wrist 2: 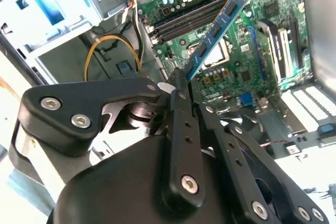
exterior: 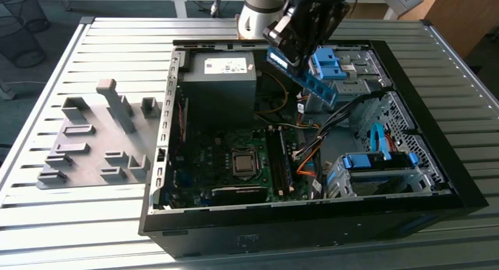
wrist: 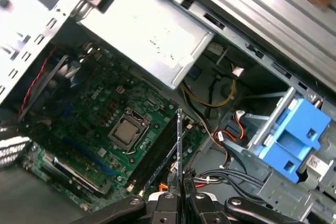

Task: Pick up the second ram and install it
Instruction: 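Insert the second ram into the second slot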

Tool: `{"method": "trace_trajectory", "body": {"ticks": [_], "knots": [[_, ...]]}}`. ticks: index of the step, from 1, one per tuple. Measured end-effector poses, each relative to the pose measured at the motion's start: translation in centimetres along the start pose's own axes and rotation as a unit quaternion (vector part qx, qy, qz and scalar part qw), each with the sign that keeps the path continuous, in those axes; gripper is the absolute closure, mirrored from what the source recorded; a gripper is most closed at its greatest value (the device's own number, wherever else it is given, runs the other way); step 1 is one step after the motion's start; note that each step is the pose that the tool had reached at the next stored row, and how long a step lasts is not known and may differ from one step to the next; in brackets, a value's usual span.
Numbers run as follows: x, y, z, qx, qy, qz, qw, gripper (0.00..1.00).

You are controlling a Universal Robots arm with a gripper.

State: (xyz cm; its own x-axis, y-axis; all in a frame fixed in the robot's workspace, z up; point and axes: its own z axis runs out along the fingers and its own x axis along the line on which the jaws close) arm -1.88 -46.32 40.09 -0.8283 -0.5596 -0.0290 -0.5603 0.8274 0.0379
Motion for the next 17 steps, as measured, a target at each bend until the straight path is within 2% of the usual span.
{"method": "trace_trajectory", "body": {"ticks": [4,8,13,17], "knots": [[0.01,-0.01,0.13,0.0011,-0.0014,0.036,0.9993,0.86],[0.01,-0.01,0.28,0.0021,-0.0027,0.072,0.9974,0.86],[0.01,-0.02,0.51,0.0035,-0.0044,0.118,0.9930,0.86],[0.02,-0.03,0.71,0.0045,-0.0058,0.154,0.9880,0.86]]}}
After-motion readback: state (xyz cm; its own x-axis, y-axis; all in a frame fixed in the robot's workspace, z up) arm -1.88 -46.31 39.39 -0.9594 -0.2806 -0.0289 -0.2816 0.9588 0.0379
